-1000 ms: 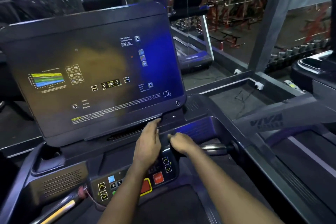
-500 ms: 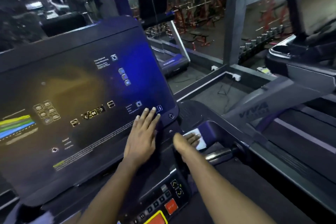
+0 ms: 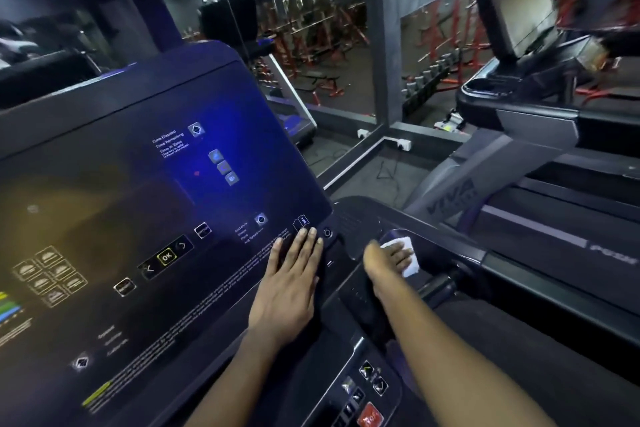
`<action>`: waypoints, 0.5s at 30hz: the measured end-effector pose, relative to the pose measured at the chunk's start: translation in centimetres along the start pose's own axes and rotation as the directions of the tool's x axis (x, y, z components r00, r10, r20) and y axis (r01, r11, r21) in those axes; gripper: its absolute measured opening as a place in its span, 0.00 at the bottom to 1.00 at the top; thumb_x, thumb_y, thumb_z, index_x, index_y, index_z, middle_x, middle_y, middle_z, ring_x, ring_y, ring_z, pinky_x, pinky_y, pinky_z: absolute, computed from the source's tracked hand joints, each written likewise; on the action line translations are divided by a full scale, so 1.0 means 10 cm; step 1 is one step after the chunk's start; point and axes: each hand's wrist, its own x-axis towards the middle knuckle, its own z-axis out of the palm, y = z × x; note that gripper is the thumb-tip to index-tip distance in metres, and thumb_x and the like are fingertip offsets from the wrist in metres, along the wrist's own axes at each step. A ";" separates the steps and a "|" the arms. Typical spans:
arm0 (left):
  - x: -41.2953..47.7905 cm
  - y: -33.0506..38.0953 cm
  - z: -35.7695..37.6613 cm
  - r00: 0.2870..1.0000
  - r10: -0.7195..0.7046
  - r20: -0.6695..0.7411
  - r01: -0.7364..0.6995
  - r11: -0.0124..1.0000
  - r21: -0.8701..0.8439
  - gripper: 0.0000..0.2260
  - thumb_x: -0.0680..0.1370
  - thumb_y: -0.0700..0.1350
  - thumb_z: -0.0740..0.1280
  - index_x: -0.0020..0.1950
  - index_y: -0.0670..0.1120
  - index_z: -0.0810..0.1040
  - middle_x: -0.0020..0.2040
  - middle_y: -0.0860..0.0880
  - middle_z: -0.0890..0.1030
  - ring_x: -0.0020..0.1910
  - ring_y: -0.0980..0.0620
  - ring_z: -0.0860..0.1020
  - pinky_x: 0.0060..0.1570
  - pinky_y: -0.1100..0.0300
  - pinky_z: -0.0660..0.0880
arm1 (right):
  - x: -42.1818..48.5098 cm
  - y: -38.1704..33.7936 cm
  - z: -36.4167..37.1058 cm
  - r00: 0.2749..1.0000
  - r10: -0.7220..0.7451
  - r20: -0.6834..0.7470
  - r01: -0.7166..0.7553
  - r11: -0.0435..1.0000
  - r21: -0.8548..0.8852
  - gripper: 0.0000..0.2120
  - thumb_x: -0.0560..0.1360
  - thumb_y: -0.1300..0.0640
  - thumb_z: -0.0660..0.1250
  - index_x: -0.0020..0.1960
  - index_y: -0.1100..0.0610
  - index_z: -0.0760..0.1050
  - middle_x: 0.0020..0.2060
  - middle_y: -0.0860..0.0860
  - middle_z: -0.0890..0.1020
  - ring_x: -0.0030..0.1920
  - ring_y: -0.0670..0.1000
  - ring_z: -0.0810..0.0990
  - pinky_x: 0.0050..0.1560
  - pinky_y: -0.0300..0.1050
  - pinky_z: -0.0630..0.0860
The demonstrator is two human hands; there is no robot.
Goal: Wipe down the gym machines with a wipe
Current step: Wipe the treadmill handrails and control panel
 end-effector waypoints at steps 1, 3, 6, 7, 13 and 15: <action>0.01 0.01 0.00 1.000 0.002 -0.006 -0.002 1.000 0.001 0.27 0.83 0.48 0.54 0.83 0.45 0.56 0.83 0.49 0.52 0.82 0.51 0.46 0.79 0.44 0.43 | 0.02 -0.04 -0.02 0.999 0.039 -0.008 -0.039 0.999 0.036 0.36 0.85 0.44 0.51 0.82 0.61 0.37 0.81 0.58 0.37 0.81 0.57 0.37 0.78 0.54 0.39; 0.01 0.01 0.01 1.000 0.004 -0.007 -0.004 1.000 -0.006 0.27 0.83 0.47 0.55 0.83 0.45 0.56 0.83 0.49 0.52 0.82 0.51 0.47 0.79 0.43 0.42 | -0.01 -0.06 0.11 0.995 0.096 0.022 -0.098 0.992 0.074 0.39 0.84 0.42 0.52 0.81 0.61 0.37 0.81 0.59 0.37 0.81 0.58 0.37 0.78 0.56 0.39; 0.01 0.00 0.04 1.000 0.010 0.004 -0.010 0.999 -0.030 0.28 0.82 0.46 0.57 0.82 0.45 0.57 0.83 0.49 0.52 0.82 0.51 0.46 0.79 0.42 0.44 | -0.28 0.13 0.42 0.978 0.164 0.129 -0.175 0.981 0.083 0.44 0.82 0.36 0.53 0.80 0.63 0.34 0.80 0.62 0.35 0.80 0.61 0.36 0.78 0.59 0.40; 0.01 -0.01 0.03 1.000 0.010 0.003 -0.010 0.999 -0.035 0.28 0.82 0.45 0.57 0.82 0.45 0.57 0.83 0.49 0.52 0.82 0.52 0.47 0.79 0.42 0.45 | -0.22 0.24 0.52 0.971 0.156 0.178 -0.186 0.969 0.165 0.48 0.79 0.32 0.52 0.80 0.62 0.34 0.80 0.61 0.36 0.81 0.61 0.38 0.79 0.59 0.42; 0.00 0.00 0.01 1.000 0.011 -0.002 -0.011 0.999 -0.049 0.27 0.82 0.45 0.56 0.82 0.45 0.57 0.83 0.49 0.52 0.82 0.52 0.47 0.79 0.41 0.45 | 0.86 0.42 0.58 0.942 0.332 0.047 -0.325 0.871 0.368 0.61 0.63 0.19 0.43 0.79 0.64 0.56 0.80 0.62 0.54 0.79 0.64 0.55 0.78 0.63 0.53; 0.00 0.00 0.00 1.000 0.003 -0.006 -0.004 0.999 -0.048 0.27 0.82 0.45 0.55 0.82 0.45 0.57 0.83 0.49 0.52 0.82 0.52 0.47 0.79 0.41 0.45 | 0.27 0.09 0.16 0.975 0.218 -0.029 -0.202 0.939 0.277 0.47 0.77 0.30 0.46 0.82 0.64 0.44 0.81 0.62 0.44 0.81 0.63 0.41 0.78 0.63 0.42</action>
